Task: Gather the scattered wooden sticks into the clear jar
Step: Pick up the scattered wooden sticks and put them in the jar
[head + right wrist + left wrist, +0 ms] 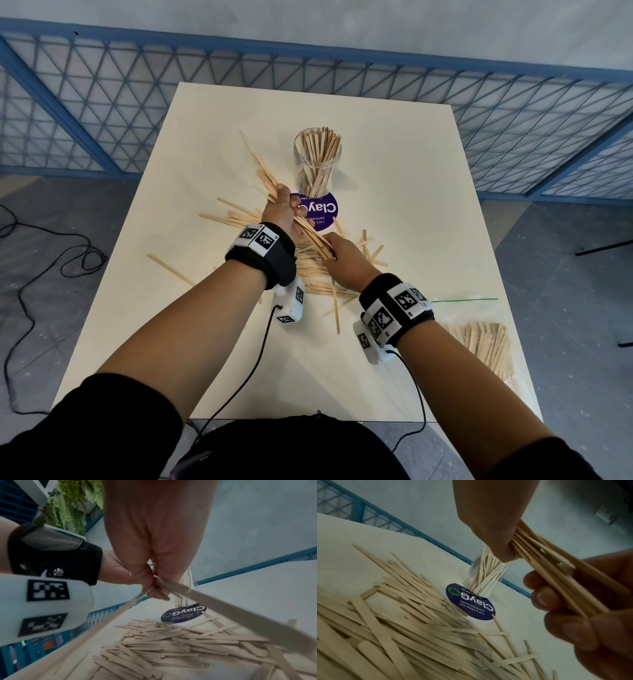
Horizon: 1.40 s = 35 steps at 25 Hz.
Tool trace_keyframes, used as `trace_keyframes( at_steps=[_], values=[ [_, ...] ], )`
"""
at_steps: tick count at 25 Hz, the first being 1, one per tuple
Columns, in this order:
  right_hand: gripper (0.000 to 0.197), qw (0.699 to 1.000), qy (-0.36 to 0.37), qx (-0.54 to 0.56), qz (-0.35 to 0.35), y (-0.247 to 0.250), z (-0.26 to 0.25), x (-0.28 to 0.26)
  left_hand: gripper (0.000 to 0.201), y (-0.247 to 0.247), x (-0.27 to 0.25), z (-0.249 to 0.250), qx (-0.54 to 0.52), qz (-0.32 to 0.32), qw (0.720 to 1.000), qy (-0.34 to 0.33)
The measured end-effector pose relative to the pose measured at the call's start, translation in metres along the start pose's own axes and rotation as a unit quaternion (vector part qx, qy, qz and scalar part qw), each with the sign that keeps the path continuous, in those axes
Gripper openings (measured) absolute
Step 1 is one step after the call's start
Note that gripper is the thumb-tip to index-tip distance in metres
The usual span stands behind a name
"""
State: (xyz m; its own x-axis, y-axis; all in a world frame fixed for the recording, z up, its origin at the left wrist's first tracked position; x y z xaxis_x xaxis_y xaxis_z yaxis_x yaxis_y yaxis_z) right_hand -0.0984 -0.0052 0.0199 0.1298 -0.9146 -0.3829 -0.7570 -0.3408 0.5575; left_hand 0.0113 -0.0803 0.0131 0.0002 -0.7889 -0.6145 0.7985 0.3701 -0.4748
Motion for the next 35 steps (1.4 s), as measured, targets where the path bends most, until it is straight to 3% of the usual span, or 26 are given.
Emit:
trace_keyframes(
  at_steps=[8, 11, 13, 17, 21, 26, 29, 33, 35],
  values=[
    [0.015, 0.999, -0.009, -0.023, -0.038, -0.005, 0.011, 0.002, 0.031, 0.000, 0.001, 0.019, -0.026, 0.026, 0.998, -0.049],
    [0.024, 0.997, -0.016, -0.044, -0.067, -0.003, 0.025, 0.000, 0.032, 0.008, 0.006, 0.032, -0.017, 0.054, 0.995, -0.077],
    [0.034, 0.998, -0.034, -0.024, -0.043, 0.000, 0.035, -0.002, 0.032, 0.013, 0.008, 0.036, -0.004, 0.067, 0.994, -0.084],
    [0.037, 0.996, -0.029, 0.019, 0.082, 0.017, 0.031, 0.002, 0.029, 0.013, -0.002, 0.022, 0.114, 0.039, 0.992, -0.049],
    [0.032, 0.977, 0.025, 0.111, 0.179, 0.030, 0.002, 0.013, 0.024, 0.002, -0.023, -0.009, 0.335, -0.046, 0.941, -0.033],
    [0.028, 0.950, 0.059, 0.186, 0.243, 0.036, -0.015, 0.015, 0.021, -0.008, -0.035, -0.035, 0.409, -0.173, 0.896, -0.017],
    [0.028, 0.941, 0.045, 0.202, 0.268, 0.035, -0.014, 0.016, 0.022, -0.007, -0.033, -0.040, 0.418, -0.188, 0.889, -0.021],
    [0.023, 0.935, 0.009, 0.213, 0.283, 0.031, -0.012, 0.019, 0.040, -0.007, -0.030, -0.043, 0.494, -0.190, 0.845, -0.078],
    [0.017, 0.936, -0.005, 0.203, 0.286, 0.029, -0.012, 0.021, 0.023, -0.008, -0.029, -0.044, 0.487, -0.191, 0.850, -0.065]
  ],
)
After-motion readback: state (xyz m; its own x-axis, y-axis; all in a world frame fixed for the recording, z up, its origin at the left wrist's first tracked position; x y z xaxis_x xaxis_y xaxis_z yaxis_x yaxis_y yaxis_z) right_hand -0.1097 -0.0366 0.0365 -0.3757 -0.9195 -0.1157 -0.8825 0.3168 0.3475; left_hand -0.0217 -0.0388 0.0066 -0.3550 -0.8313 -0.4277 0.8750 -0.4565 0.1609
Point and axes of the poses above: each hand's wrist, its own x-axis towards the middle knuckle, its own y-axis out of the back of the hand, z = x × y, the point moved 2 cm from there along x, towards the middle knuckle, and after that the axes turned 2 degrees about y, right-handed, at the moved point
